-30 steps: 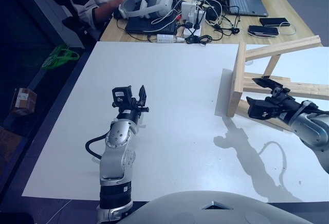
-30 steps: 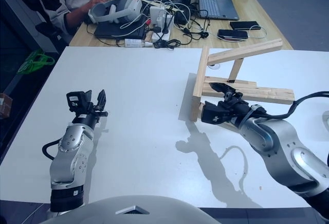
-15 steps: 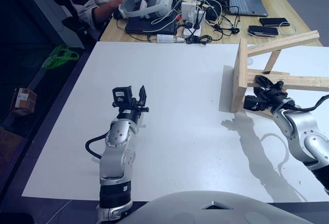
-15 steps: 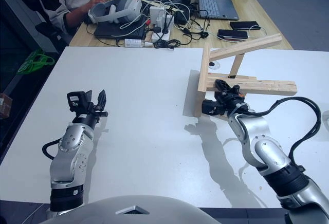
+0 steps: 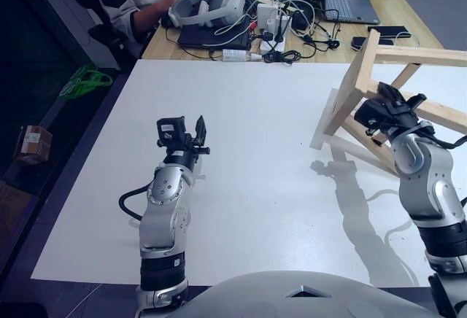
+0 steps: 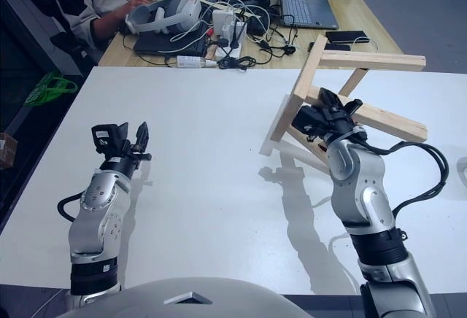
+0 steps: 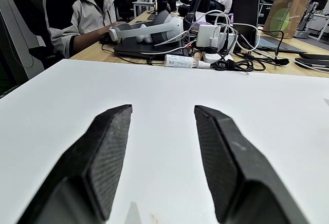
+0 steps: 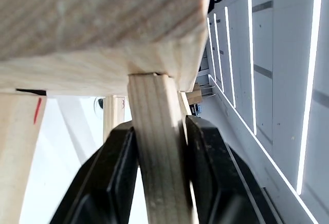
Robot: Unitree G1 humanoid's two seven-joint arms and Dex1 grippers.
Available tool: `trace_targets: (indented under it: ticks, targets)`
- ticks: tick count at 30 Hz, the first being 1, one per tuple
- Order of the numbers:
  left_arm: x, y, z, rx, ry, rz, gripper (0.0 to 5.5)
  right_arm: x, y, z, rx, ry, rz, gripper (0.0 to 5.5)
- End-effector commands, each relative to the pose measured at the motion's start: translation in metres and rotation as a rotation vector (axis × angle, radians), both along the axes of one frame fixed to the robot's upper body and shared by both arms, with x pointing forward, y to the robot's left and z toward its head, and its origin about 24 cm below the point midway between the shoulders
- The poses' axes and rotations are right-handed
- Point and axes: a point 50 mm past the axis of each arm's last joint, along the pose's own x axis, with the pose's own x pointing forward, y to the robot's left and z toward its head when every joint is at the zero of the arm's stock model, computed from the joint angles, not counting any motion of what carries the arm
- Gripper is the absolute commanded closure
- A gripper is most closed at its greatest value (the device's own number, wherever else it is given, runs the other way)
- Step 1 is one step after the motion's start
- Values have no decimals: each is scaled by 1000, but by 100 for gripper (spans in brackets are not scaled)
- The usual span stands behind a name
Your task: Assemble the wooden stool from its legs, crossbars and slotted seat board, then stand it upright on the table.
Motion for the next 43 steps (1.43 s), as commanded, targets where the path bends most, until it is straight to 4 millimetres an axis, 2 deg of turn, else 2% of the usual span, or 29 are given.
trace_targets:
  ticks: [1,6,10,13,16,19,22,24,27,29,31,33,35,37,43]
  targets:
    - [6,2,3,31,1,-10,323,0,35,-19,529,182,116,426]
    - [7,3,5,35,-5,-10,323,2,43,-12,819,195,137,426]
    - [9,3,5,37,-8,-12,323,3,39,-23,1077,255,71,426]
    - [8,3,6,39,-8,-12,323,3,39,-34,1232,291,44,369]
    - [9,4,6,43,-10,-12,323,4,42,-34,1346,277,77,321]
    - [8,6,7,45,-9,-11,323,-1,42,-28,1394,261,153,275]
    - [6,8,5,27,-2,3,323,-13,32,-27,1415,272,224,223]
    - [4,9,4,16,3,10,323,-27,23,-33,1408,352,262,196]
    - [0,10,-1,-11,15,22,323,-51,7,-50,1346,444,214,140]
    - [-5,11,-5,-40,25,40,323,-56,-5,-61,1344,358,59,140]
    - [-11,6,-9,-51,22,49,323,-53,-14,-72,1357,137,-170,140]
    - [-16,0,-11,-39,14,40,323,-52,-12,-79,1313,12,-312,140]
    - [-18,-6,-14,11,13,13,323,-50,-4,-82,1292,-35,-320,140]
    - [-18,-10,-15,63,-3,-11,323,-52,2,-86,1366,-66,-322,140]
    - [-17,-18,-18,33,-13,-33,323,-65,10,-94,1441,-64,-290,140]
